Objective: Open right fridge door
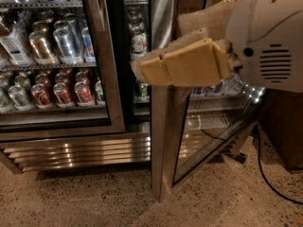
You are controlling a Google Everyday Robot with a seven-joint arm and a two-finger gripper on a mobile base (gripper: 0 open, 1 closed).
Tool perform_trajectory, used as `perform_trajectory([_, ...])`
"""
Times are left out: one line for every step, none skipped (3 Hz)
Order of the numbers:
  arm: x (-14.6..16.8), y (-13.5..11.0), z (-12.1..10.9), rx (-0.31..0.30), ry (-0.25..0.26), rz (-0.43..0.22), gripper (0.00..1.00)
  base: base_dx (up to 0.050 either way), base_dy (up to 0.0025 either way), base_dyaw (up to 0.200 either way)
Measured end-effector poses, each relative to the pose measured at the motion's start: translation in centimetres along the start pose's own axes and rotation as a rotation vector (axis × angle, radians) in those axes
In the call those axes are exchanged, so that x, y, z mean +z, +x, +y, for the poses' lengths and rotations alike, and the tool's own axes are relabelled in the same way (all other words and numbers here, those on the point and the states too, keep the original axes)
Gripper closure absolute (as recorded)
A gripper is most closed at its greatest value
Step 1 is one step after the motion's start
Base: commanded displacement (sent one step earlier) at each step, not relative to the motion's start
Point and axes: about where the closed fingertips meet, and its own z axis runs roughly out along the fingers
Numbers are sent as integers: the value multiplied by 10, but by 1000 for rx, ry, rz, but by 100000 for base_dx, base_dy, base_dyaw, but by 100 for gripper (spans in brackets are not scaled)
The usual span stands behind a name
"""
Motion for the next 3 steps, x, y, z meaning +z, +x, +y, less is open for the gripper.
perform_trajectory([0,0,0,0,0,0,17,0,0,0])
perform_trajectory([0,0,0,0,0,0,35,0,0,0])
perform_trajectory([0,0,0,0,0,0,47,0,0,0])
